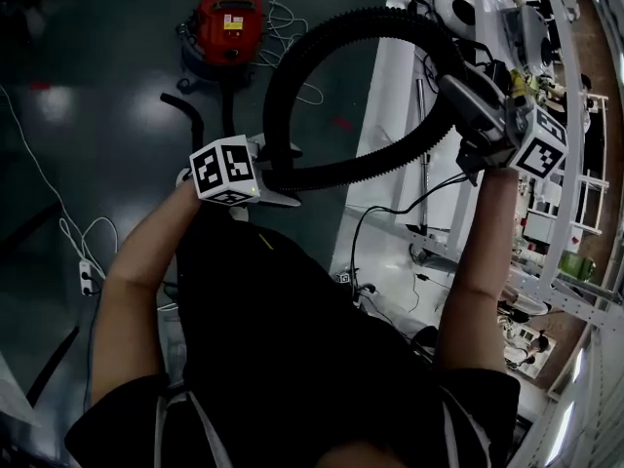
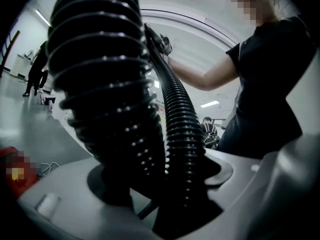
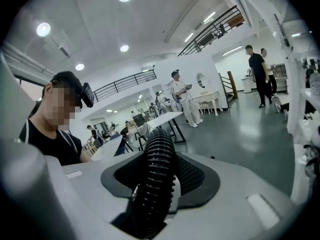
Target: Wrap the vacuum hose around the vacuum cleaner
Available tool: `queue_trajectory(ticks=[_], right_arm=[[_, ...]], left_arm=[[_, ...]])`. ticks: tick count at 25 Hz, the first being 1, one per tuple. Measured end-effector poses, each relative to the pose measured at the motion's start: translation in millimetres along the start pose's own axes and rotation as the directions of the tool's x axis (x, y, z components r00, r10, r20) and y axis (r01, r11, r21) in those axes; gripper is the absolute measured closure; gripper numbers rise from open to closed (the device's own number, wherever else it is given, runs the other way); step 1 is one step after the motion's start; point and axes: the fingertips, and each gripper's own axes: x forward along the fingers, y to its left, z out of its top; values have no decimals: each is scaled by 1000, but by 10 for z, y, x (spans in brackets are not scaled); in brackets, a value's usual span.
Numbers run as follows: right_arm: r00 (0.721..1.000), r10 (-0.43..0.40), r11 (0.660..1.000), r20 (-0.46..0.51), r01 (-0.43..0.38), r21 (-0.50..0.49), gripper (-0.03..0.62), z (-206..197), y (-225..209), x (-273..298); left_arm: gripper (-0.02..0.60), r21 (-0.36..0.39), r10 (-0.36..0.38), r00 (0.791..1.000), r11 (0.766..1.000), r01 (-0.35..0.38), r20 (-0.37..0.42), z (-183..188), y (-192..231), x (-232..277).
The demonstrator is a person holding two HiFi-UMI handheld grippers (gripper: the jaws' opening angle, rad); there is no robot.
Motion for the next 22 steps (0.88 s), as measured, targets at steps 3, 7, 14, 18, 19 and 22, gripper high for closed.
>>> queue_trajectory(ticks=[3, 7, 14, 18, 19, 22], right_arm=[[998, 20, 999, 58, -22, 28, 398, 147, -43, 30], [996, -65, 998, 62, 66, -13, 378, 254, -226, 220], [990, -104, 994, 98, 105, -4, 331, 427, -406, 639], [967, -134, 991, 215, 133, 19, 287, 660, -501, 736], [962, -139, 990, 235, 137, 25, 275, 706, -522, 755], [952, -157, 987, 263, 157, 20, 258, 813, -548, 814]], left_arm=[[207, -2, 7, 1000, 1000, -7, 21, 165, -65, -135], [209, -3, 21, 999, 1000, -21, 29, 317, -39, -347], [210, 2, 70, 996, 998, -70, 54, 456, 74, -665], [210, -22, 91, 992, 996, -89, 85, 593, 160, -818], [210, -25, 96, 991, 995, -94, 92, 622, 182, -861], [209, -26, 120, 988, 993, -118, 100, 691, 263, -1003]])
